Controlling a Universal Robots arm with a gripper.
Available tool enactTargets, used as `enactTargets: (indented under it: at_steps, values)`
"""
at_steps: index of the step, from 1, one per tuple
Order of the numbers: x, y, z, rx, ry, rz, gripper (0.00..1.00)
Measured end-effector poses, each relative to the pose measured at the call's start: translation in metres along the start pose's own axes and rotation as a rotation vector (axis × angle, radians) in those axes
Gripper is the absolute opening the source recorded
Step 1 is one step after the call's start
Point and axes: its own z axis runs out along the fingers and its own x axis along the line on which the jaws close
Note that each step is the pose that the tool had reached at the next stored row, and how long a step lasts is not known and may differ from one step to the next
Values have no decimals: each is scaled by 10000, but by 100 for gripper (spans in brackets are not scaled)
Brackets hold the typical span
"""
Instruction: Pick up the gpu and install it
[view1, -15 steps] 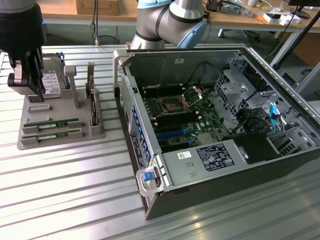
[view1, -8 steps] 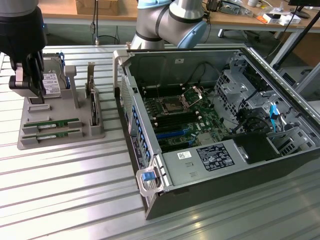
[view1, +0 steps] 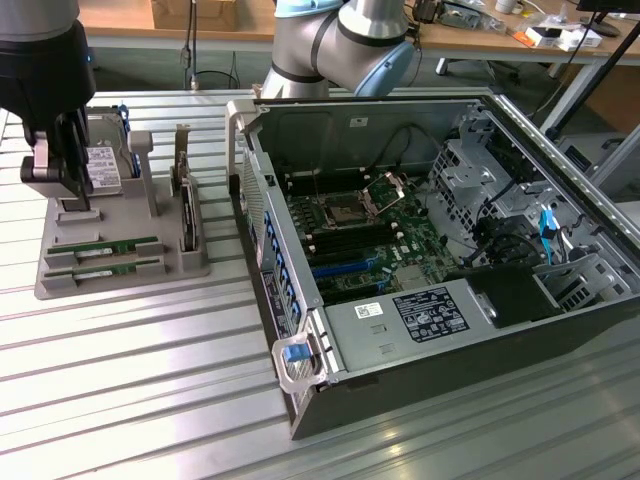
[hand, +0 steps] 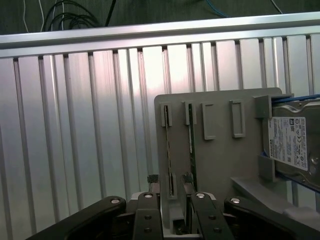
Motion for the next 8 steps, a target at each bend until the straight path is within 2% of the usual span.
enactTargets:
  at_steps: [8]
  values:
    - [0,-1,32,0,0,0,30]
